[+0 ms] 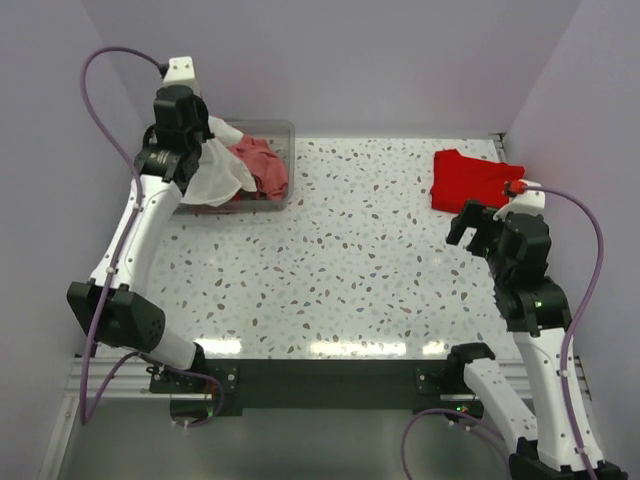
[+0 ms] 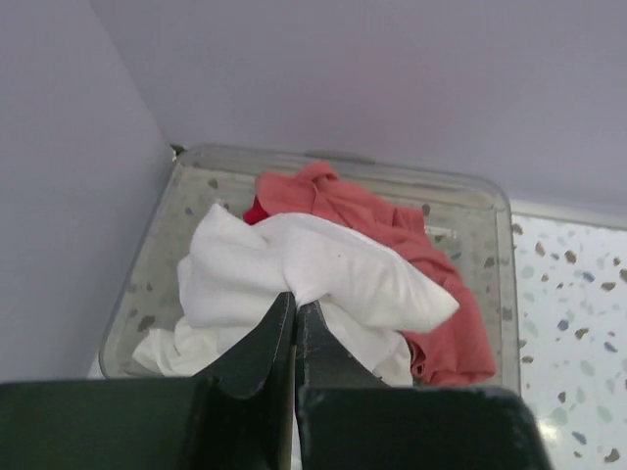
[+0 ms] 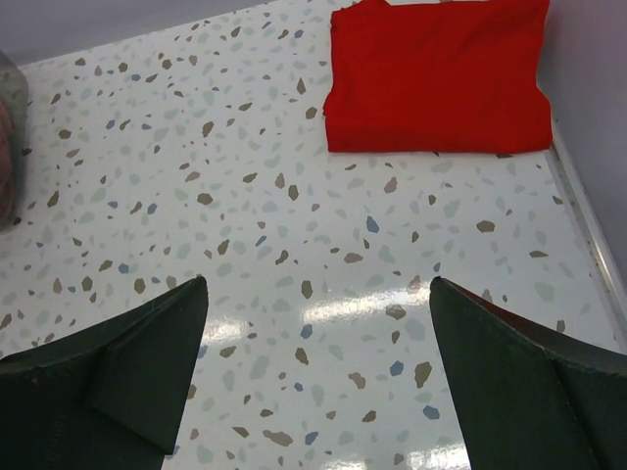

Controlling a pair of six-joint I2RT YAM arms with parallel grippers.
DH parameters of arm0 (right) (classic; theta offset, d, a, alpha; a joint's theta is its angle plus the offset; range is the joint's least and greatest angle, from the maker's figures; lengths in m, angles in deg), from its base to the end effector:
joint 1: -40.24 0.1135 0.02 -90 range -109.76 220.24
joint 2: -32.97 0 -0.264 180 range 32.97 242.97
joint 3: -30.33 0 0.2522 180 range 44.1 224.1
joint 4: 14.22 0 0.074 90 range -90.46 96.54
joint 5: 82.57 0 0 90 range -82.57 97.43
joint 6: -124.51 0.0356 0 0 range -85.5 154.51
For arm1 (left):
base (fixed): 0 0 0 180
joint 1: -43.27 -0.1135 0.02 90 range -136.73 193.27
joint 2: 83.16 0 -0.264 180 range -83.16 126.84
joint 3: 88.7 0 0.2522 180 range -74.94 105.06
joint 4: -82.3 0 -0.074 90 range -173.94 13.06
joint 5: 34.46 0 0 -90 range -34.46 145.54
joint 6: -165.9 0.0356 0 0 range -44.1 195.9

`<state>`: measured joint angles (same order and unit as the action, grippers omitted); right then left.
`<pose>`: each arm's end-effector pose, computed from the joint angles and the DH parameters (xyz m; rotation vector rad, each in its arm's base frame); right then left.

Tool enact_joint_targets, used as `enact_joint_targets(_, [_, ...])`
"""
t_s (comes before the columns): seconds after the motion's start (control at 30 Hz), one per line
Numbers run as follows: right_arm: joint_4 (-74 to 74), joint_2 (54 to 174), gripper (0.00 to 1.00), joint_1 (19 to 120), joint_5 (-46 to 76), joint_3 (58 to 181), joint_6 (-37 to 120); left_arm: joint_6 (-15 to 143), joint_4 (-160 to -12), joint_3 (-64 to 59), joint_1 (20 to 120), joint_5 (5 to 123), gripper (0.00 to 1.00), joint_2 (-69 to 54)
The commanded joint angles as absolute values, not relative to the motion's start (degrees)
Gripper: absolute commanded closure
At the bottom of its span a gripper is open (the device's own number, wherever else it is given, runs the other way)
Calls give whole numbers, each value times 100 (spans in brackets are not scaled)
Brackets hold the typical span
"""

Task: Fold and stack the t-shirts
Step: Grab the tshirt from the pile, then move the tshirt to the center of the board

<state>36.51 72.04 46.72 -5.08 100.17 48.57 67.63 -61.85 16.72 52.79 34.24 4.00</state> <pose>0.1340 0.0075 0.3718 0.2719 1.8912 0.0325 0.3459 -0.0449 0.4238 -0.2333 1.8436 0.1337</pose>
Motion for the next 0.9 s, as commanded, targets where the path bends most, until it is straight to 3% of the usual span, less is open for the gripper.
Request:
enact_joint_targets(0.0, [3794,7235,1,4683,-531,10351,4795,6922,-6188,2507,5294,3339,100,87])
enact_joint_targets(0.2, [3830,7288,1,4674,-478,10491,4795,7203,-6126,3833,5294,4232,100,-97])
enact_joint_targets(0.6, [3804,7613,1,4683,-224,10843,4918,6739,-6188,4915,5294,6897,100,-696])
enact_joint_targets(0.87, [3812,7701,1,4683,-127,10949,5059,5210,-7198,4163,5486,8551,100,-705])
